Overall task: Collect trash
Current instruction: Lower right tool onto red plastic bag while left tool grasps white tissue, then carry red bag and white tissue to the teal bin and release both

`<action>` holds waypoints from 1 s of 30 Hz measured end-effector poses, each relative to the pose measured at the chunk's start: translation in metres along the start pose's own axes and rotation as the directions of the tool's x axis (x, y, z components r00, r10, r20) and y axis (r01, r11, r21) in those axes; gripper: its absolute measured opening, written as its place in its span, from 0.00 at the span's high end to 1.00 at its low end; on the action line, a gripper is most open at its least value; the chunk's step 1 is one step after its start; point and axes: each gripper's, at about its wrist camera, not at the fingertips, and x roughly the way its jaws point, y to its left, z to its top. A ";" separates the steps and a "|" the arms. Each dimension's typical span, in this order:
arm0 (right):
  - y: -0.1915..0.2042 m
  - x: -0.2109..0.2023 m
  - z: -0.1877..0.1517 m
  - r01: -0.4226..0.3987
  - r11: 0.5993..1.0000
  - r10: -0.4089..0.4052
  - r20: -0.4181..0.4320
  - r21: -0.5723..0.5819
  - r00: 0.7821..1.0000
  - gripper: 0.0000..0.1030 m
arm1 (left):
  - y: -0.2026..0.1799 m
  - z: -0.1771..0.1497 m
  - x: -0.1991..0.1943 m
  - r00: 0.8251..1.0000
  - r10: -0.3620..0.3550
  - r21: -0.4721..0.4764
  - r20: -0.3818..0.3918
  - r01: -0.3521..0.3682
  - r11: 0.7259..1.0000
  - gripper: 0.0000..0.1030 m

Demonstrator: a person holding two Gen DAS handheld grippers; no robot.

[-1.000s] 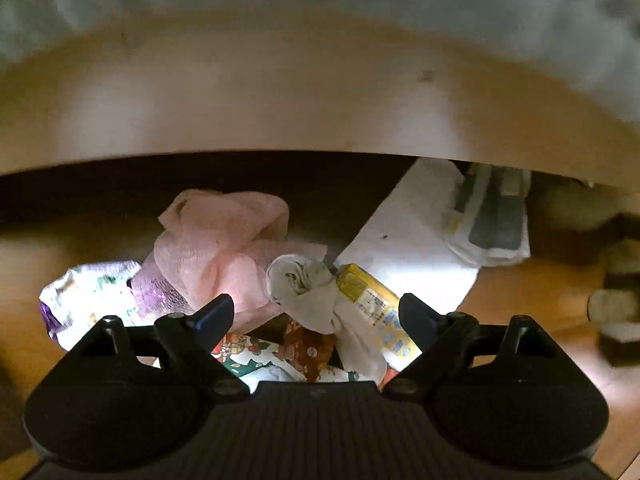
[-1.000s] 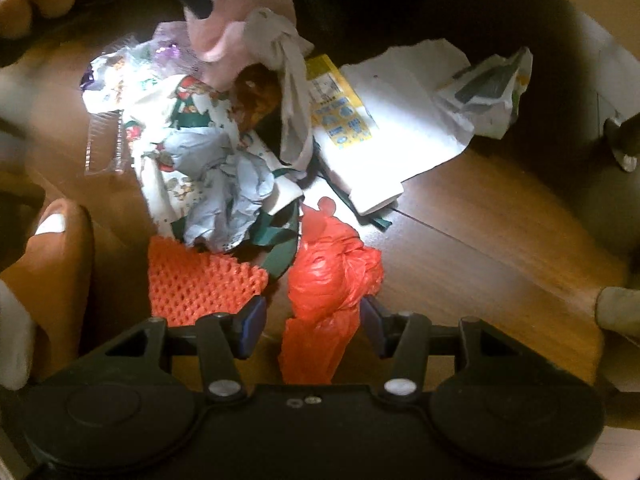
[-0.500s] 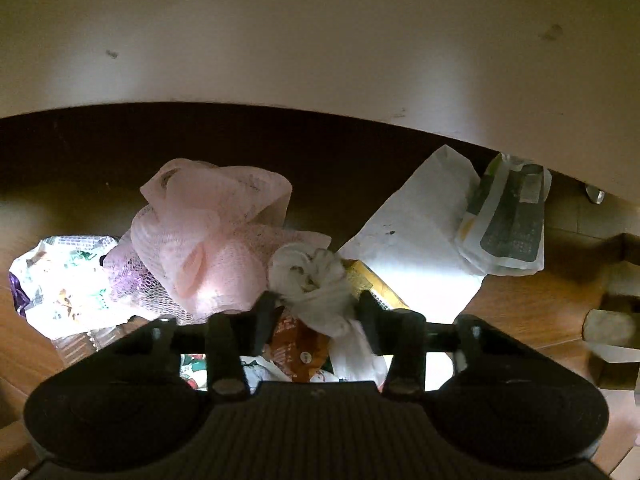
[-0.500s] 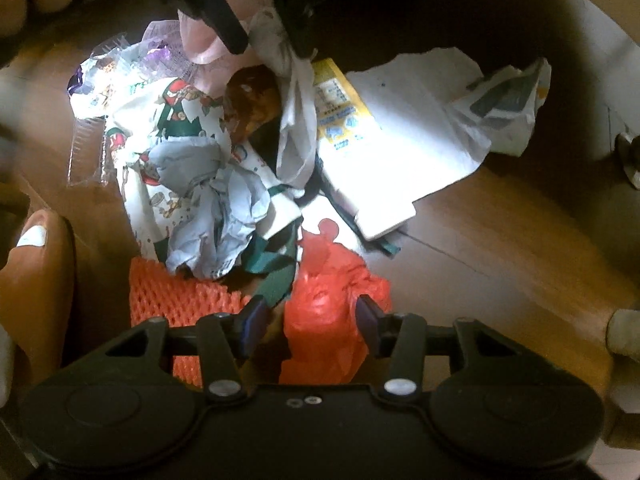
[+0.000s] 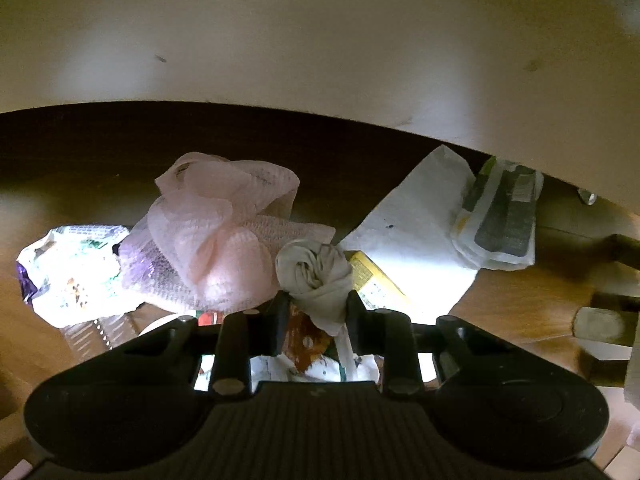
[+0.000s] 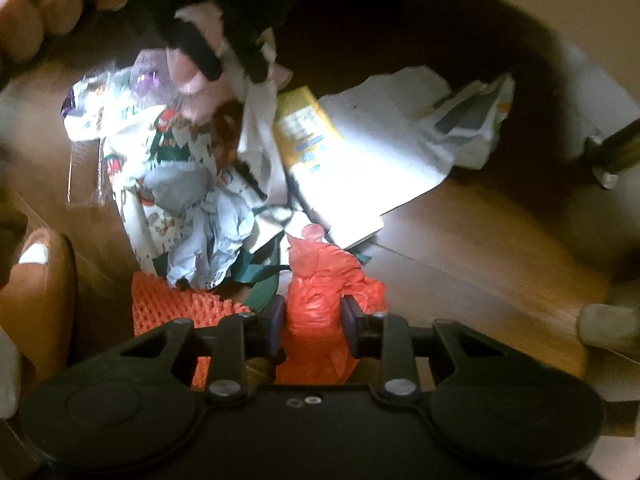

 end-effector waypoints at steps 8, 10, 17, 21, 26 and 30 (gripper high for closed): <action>-0.015 -0.066 0.001 0.029 0.988 -0.036 0.041 0.149 0.999 0.72 | -0.009 -0.020 -0.050 0.999 -0.025 -0.027 0.023 0.026 0.999 0.72; -0.015 -0.085 0.000 0.037 0.985 -0.048 0.065 0.167 0.997 0.72 | -0.012 -0.025 -0.066 0.999 -0.039 -0.031 0.035 0.040 0.999 0.72; -0.019 -0.160 -0.004 0.061 0.966 -0.104 0.164 0.253 0.981 0.72 | -0.025 -0.051 -0.132 0.994 -0.061 0.012 0.092 0.060 0.998 0.72; -0.019 -0.206 -0.017 0.055 0.959 -0.122 0.233 0.277 0.965 0.72 | -0.030 -0.069 -0.172 0.989 -0.075 0.043 0.130 0.070 0.997 0.72; -0.018 -0.264 -0.032 0.037 0.954 -0.141 0.338 0.296 0.931 0.72 | -0.034 -0.091 -0.225 0.976 -0.117 0.073 0.182 0.105 0.992 0.72; -0.020 -0.311 -0.047 0.024 0.950 -0.157 0.408 0.313 0.899 0.72 | -0.043 -0.104 -0.267 0.961 -0.154 0.109 0.230 0.132 0.985 0.72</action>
